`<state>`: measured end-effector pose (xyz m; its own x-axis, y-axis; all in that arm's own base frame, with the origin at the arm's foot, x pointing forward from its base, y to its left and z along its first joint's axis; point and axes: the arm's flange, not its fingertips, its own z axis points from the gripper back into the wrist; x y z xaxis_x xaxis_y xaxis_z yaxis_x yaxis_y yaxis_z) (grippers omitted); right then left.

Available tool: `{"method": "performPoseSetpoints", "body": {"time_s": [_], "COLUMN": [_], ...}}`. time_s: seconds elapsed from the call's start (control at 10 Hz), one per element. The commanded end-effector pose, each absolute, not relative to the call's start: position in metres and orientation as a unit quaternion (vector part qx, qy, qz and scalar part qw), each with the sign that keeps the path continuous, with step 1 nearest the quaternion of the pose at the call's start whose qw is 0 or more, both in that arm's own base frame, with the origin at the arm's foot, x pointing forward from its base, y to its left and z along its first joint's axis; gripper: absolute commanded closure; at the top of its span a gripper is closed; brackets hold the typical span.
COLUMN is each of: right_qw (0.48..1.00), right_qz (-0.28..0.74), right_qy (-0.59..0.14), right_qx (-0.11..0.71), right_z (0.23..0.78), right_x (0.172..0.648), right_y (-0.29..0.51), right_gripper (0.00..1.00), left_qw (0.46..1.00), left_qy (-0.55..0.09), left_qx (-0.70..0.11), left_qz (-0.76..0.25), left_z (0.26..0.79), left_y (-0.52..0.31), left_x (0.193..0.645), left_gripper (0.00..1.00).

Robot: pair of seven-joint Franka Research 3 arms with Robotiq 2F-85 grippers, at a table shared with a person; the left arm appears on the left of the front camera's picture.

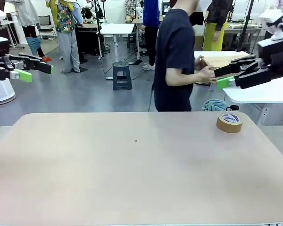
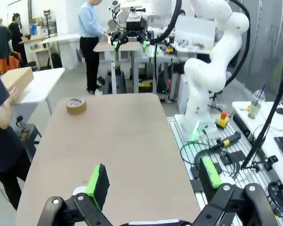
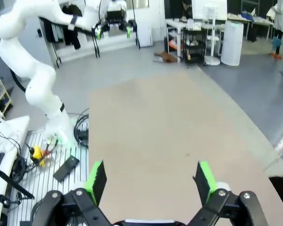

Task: Wrap the clocks to prevent damage.
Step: After the human seals the box with tape, release both hands from the side flaps of the Package Box.

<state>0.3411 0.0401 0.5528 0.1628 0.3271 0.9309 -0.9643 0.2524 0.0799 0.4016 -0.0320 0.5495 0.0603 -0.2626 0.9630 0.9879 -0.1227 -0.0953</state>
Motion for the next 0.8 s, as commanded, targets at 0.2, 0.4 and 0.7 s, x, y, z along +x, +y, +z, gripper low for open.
{"method": "performPoseSetpoints", "body": {"time_s": [0.2,0.4,0.7], "right_qw": [0.687,0.682,0.682], "right_qz": [0.446,0.458,0.458], "right_qy": [-0.449,-0.433,-0.433], "right_qx": [0.357,0.371,0.371], "right_z": [0.519,0.527,0.527], "right_x": [0.352,0.351,0.351], "right_y": [0.028,0.023,0.023], "right_gripper": [0.0,0.0,0.0], "left_qw": [0.572,0.553,0.553], "left_qy": [-0.386,-0.378,-0.378], "left_qx": [-0.469,-0.487,-0.487], "left_qz": [-0.552,-0.56,-0.56], "left_z": [0.53,0.533,0.533], "left_y": [-0.017,-0.024,-0.024], "left_x": [0.402,0.404,0.404], "left_gripper": [0.0,0.0,0.0]}}
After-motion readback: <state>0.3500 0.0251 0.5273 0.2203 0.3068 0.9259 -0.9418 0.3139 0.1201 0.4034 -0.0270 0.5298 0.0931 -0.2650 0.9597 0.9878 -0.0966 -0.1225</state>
